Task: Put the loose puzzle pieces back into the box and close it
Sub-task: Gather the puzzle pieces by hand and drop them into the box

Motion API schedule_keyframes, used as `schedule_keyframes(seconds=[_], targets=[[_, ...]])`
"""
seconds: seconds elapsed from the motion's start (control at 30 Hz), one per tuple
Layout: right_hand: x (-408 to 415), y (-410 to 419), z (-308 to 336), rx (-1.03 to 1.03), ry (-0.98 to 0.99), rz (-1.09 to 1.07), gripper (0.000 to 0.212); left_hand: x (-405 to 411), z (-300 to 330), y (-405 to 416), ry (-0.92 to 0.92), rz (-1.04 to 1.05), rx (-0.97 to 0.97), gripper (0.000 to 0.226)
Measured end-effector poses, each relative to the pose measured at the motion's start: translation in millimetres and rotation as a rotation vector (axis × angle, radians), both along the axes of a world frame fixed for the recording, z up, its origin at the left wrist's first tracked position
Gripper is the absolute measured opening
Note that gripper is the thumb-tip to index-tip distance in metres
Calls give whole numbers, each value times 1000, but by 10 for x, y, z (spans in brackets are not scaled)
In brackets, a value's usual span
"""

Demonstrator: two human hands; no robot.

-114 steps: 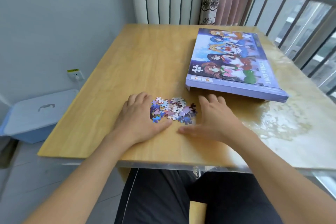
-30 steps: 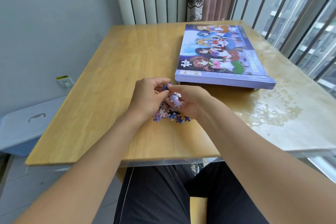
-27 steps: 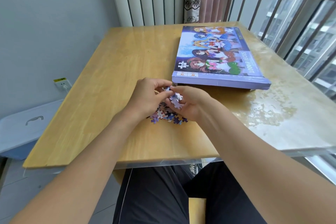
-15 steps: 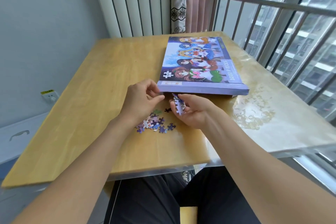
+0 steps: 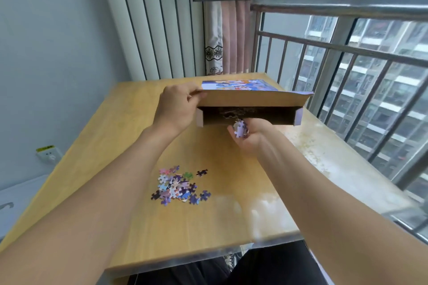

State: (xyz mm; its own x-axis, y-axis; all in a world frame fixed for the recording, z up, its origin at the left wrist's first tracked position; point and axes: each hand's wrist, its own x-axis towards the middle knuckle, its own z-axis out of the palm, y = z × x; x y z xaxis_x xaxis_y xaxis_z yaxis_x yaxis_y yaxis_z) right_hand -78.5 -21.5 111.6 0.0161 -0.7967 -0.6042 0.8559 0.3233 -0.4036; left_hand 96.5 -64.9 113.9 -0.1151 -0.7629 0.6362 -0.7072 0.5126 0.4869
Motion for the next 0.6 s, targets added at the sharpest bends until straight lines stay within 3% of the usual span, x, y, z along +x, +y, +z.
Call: schedule_keyframes(seconds=[0.2, 0.47, 0.6], targets=[[52, -88, 46, 4, -154, -204, 40, -22, 123, 7, 6, -24, -4, 13], [-25, -39, 82, -82, 3, -182, 42, -31, 112, 32, 26, -50, -24, 10], [-33, -190, 232, -68, -169, -290, 31, -56, 123, 44, 42, -65, -26, 9]])
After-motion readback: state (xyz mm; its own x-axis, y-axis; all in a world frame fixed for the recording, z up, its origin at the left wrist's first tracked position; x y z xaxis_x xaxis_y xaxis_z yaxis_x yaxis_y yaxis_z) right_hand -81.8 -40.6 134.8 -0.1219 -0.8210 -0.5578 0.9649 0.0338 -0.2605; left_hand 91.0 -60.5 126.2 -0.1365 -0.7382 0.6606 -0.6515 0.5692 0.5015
